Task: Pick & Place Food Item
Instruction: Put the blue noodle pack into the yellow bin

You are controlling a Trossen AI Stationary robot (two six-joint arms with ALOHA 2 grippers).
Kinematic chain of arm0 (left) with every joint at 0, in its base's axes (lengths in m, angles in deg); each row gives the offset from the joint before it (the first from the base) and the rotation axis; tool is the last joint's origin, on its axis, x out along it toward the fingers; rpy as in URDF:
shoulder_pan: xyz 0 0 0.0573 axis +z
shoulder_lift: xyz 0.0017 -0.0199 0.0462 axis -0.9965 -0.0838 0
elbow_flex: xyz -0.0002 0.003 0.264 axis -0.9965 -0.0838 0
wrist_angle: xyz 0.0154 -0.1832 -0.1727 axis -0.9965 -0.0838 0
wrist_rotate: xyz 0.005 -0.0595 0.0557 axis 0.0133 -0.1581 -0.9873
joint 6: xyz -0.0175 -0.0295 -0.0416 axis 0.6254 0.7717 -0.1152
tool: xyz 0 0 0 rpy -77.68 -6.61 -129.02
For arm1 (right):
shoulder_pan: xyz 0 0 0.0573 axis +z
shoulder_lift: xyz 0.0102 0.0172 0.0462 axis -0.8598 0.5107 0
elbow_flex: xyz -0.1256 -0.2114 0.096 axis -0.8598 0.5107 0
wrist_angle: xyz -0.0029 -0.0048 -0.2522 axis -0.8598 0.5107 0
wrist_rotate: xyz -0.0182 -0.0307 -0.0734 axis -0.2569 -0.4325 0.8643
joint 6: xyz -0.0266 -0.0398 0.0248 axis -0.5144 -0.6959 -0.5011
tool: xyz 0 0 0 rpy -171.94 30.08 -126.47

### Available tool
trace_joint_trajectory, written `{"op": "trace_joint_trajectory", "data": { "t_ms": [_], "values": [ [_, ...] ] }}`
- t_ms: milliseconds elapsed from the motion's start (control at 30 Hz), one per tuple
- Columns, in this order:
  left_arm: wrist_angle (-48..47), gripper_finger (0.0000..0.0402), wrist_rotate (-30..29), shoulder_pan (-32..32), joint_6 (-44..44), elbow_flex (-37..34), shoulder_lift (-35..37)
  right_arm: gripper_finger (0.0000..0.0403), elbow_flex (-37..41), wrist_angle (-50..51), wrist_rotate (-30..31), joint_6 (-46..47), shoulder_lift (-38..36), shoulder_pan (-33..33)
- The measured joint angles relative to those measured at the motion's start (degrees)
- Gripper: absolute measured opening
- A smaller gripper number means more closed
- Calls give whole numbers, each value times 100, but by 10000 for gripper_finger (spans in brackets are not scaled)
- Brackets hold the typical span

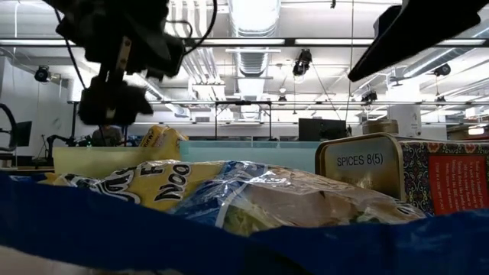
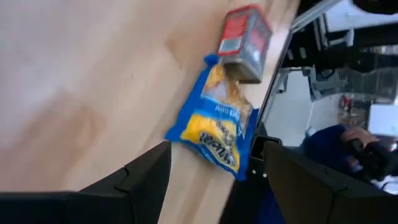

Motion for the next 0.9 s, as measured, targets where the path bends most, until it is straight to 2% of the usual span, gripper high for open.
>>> {"op": "trace_joint_trajectory", "data": {
  "t_ms": [133,300,367,667,900],
  "values": [
    [389,262,-76,-312,719,6,-530,307,227,-419,24,-5,-31,19],
    [1724,262,-46,-554,1256,33,-1197,307,424,-728,-56,-54,11,67],
    [1863,262,-56,-581,1367,69,-1422,307,438,-708,-144,-47,6,67],
    [1446,262,-66,-681,1382,565,-2043,307,350,-824,-320,-126,4,170],
    [472,262,-135,-741,1270,841,-2164,307,336,-956,-320,-220,6,168]
  ]
}}
